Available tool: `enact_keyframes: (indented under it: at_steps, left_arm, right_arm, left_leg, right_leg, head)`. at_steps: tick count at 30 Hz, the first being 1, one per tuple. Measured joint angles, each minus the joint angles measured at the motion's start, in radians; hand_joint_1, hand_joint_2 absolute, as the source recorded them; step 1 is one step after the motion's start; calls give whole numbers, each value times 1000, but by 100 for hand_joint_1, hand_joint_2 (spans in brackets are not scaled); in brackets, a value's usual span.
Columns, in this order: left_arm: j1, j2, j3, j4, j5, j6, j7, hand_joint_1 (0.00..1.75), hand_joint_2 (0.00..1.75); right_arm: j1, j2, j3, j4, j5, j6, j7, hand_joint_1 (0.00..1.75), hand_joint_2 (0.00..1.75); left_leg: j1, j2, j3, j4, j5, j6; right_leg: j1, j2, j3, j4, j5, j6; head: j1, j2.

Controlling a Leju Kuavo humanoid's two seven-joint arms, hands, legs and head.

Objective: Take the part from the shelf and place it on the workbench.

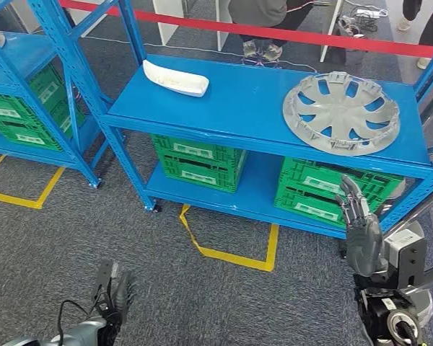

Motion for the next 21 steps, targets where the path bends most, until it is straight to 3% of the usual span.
enact_keyframes:
  at_steps: [21]
  left_arm:
    - [10,2,1,0,8,-28,-12,0,0]
  right_arm:
    - [-11,0,16,24,-11,0,-7,0,0]
  left_leg:
    - [0,0,0,0,0,0]
  right_leg:
    - [0,0,0,0,0,0]
  head:
    - [0,0]
